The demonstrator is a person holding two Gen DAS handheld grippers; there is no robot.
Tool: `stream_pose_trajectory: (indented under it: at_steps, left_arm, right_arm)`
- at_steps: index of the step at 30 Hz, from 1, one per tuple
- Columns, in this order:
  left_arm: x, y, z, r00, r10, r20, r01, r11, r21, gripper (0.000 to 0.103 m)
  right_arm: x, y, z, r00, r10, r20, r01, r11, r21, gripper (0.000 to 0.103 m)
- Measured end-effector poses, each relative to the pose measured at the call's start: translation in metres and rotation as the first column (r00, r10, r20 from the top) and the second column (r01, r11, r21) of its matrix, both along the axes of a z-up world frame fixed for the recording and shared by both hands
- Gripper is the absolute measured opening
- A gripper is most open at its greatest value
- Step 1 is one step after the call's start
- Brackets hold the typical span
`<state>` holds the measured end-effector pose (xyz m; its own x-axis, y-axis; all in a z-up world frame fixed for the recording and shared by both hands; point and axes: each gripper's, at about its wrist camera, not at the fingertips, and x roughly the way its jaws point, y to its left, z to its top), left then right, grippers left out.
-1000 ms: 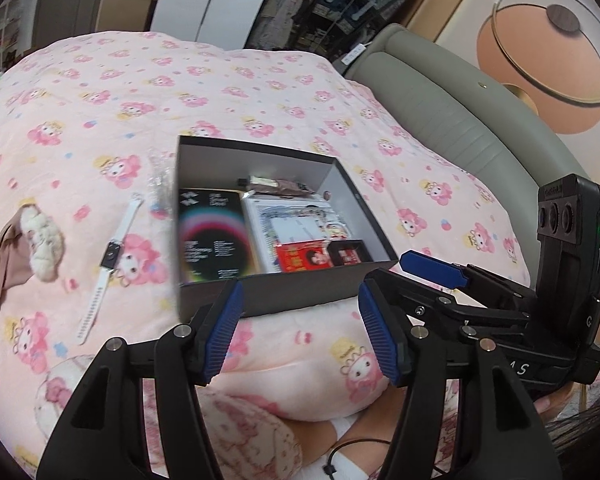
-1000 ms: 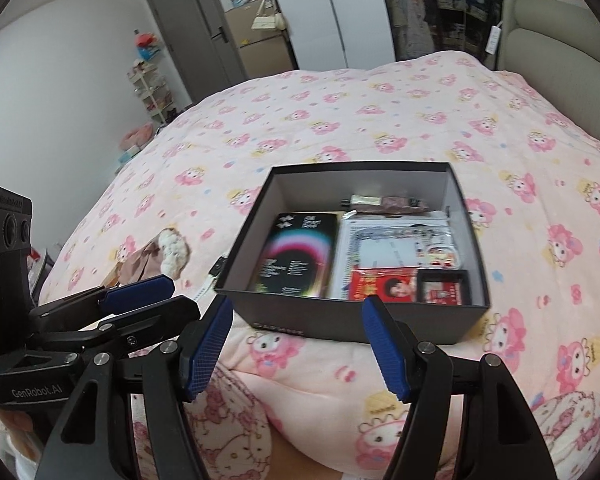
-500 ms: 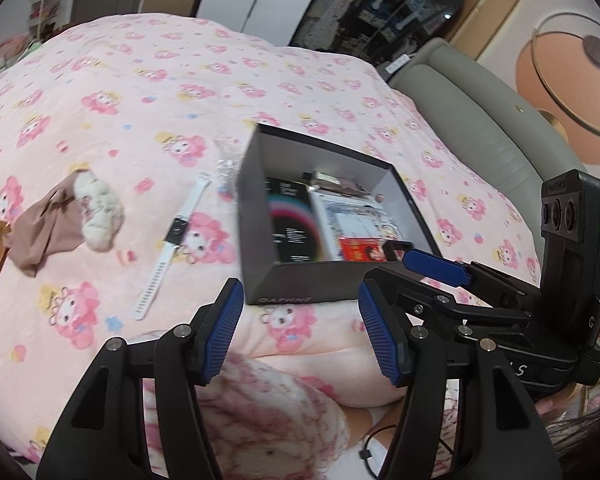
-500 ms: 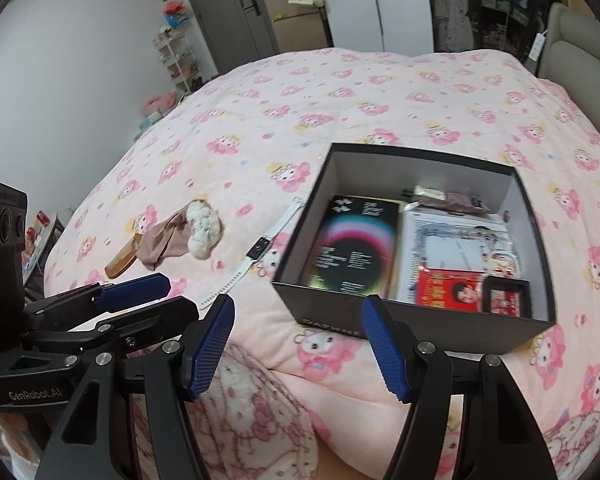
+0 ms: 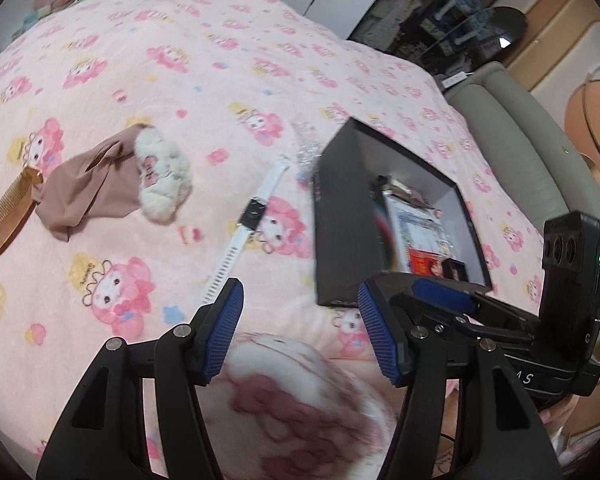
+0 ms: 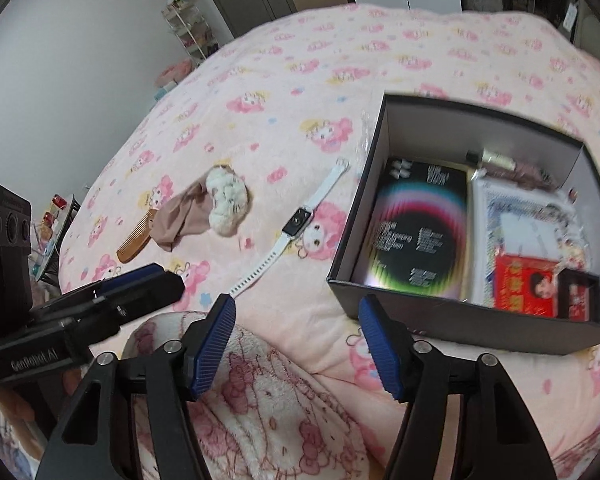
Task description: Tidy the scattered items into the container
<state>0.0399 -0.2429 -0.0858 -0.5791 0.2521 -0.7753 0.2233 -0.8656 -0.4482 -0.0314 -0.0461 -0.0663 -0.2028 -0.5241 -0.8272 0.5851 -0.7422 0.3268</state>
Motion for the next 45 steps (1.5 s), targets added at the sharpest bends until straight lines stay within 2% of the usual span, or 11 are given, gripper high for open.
stream_pose_trajectory:
  at_steps: [7, 15, 17, 23, 25, 27, 30, 35, 40, 43, 45]
  left_arm:
    - [-0.024, -0.030, -0.038, 0.995, -0.017, 0.101, 0.018, 1.000, -0.005, 0.059]
    - [-0.050, -0.060, -0.105, 0.962, -0.098, 0.257, 0.071, 0.991, 0.111, 0.055]
    - [-0.054, -0.060, -0.118, 0.953, -0.144, 0.268, 0.099, 0.980, 0.173, 0.054]
    - [-0.067, -0.058, -0.142, 0.933, -0.227, 0.280, 0.158, 0.955, 0.250, 0.050]
    - [-0.069, -0.052, -0.144, 0.927, -0.244, 0.286, 0.190, 0.961, 0.203, 0.018]
    - [-0.068, -0.046, -0.145, 0.925, -0.253, 0.283, 0.204, 0.960, 0.194, 0.010]
    - [-0.057, -0.051, -0.132, 0.948, -0.221, 0.229, 0.183, 0.968, 0.174, 0.002]
    - [-0.015, -0.078, -0.098, 0.983, -0.058, 0.172, 0.057, 0.998, 0.014, 0.001]
    - [0.017, -0.133, -0.090, 0.967, 0.113, 0.229, -0.087, 0.989, -0.120, 0.003]
    - [0.033, -0.141, -0.085, 0.958, 0.177, 0.224, -0.148, 0.979, -0.142, 0.015]
    - [0.041, -0.138, -0.077, 0.967, 0.190, 0.172, -0.174, 0.979, -0.105, 0.021]
  right_arm:
    - [-0.009, -0.022, -0.028, 0.994, 0.030, 0.101, -0.032, 0.999, 0.010, 0.049]
    - [-0.009, -0.070, -0.044, 0.985, 0.130, 0.114, -0.136, 0.990, 0.044, 0.049]
    - [-0.013, -0.076, -0.052, 0.982, 0.132, 0.133, -0.141, 0.988, 0.058, 0.049]
    - [-0.014, -0.084, -0.069, 0.972, 0.141, 0.186, -0.159, 0.983, 0.087, 0.049]
    - [-0.014, -0.087, -0.069, 0.971, 0.141, 0.191, -0.160, 0.983, 0.085, 0.049]
    - [-0.014, -0.089, -0.071, 0.970, 0.137, 0.201, -0.158, 0.983, 0.091, 0.049]
    - [-0.013, -0.092, -0.070, 0.967, 0.139, 0.213, -0.161, 0.983, 0.088, 0.049]
    - [-0.011, -0.096, -0.061, 0.965, 0.160, 0.208, -0.178, 0.982, 0.068, 0.049]
    - [-0.015, -0.107, -0.053, 0.961, 0.190, 0.203, -0.208, 0.976, 0.069, 0.049]
    - [-0.023, -0.116, -0.049, 0.964, 0.190, 0.184, -0.203, 0.977, 0.057, 0.049]
    - [-0.034, -0.123, -0.050, 0.965, 0.179, 0.190, -0.191, 0.981, 0.045, 0.049]
